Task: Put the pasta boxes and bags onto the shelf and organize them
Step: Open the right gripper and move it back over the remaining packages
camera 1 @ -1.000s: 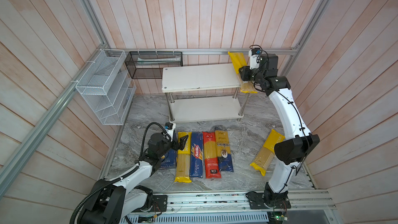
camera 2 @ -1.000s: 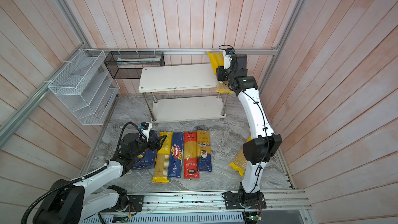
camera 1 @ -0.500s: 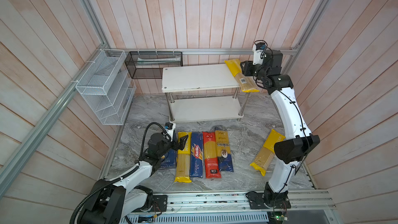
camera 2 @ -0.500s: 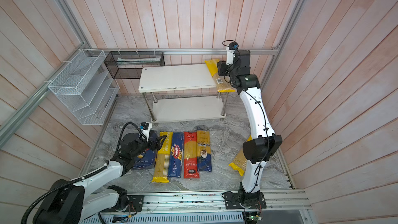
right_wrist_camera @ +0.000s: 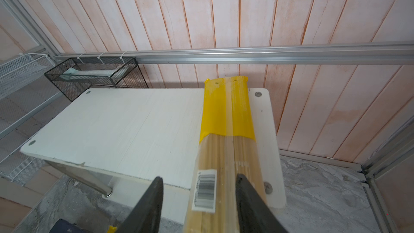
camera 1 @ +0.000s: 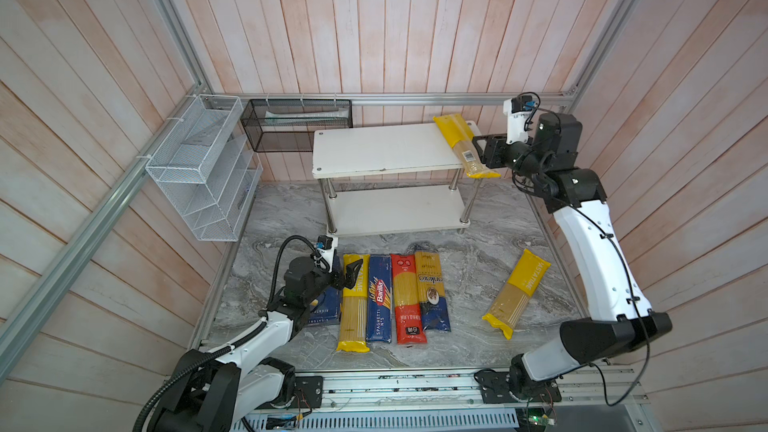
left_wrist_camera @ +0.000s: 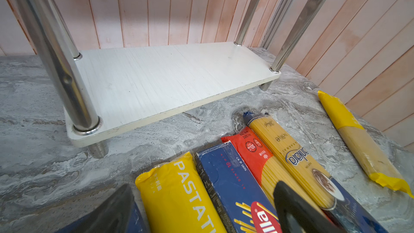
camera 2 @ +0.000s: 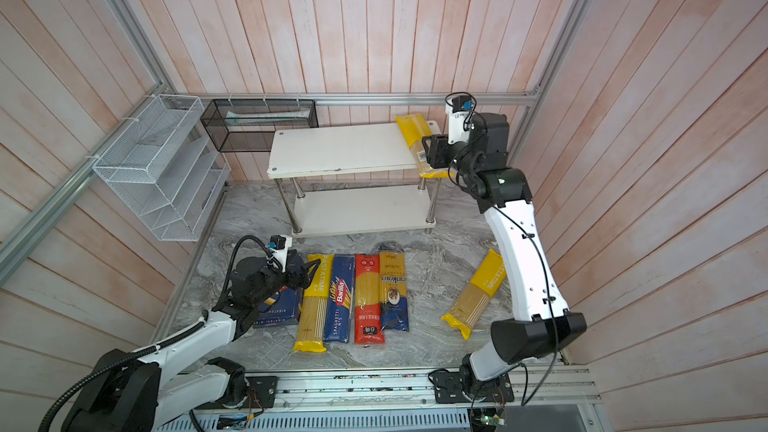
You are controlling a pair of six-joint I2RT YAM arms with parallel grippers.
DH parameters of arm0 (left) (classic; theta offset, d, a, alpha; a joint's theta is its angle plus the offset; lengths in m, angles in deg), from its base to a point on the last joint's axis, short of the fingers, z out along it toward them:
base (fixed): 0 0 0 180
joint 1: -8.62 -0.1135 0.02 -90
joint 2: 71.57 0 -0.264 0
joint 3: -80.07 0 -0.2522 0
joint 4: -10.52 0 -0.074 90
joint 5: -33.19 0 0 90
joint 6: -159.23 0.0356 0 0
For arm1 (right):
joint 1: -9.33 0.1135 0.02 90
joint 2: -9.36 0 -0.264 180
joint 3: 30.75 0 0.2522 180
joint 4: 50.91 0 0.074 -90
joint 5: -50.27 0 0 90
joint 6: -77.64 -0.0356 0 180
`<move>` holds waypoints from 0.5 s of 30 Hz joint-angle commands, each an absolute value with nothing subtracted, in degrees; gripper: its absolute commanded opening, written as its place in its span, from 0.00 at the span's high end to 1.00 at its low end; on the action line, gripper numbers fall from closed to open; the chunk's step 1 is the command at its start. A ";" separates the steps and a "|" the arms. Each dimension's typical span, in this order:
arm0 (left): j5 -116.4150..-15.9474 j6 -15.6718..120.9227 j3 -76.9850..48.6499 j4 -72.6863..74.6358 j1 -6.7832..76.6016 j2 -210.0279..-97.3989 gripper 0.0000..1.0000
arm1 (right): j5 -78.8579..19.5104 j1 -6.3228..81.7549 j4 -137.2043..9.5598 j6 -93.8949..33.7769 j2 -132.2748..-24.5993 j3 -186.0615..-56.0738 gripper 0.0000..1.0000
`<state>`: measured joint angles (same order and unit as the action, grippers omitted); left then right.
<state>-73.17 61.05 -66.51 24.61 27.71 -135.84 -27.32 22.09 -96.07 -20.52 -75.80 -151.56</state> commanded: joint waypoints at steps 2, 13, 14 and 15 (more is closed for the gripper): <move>-72.85 61.24 -66.41 25.14 27.96 -136.50 0.00 | -25.58 22.77 -94.04 -21.33 -67.25 -141.89 0.49; -73.13 61.32 -66.93 25.46 27.96 -135.71 0.00 | -26.51 22.77 -94.52 -22.32 -58.02 -128.55 0.49; -73.13 61.32 -66.97 25.88 27.96 -136.00 0.00 | -25.93 22.75 -94.06 -22.61 -57.00 -127.05 0.49; -73.19 61.33 -66.58 25.38 27.96 -136.28 0.00 | -24.95 22.85 -93.71 -22.96 -55.94 -125.70 0.49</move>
<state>-73.02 61.05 -66.51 24.63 27.71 -136.58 -26.08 22.59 -95.59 -21.62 -58.56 -128.13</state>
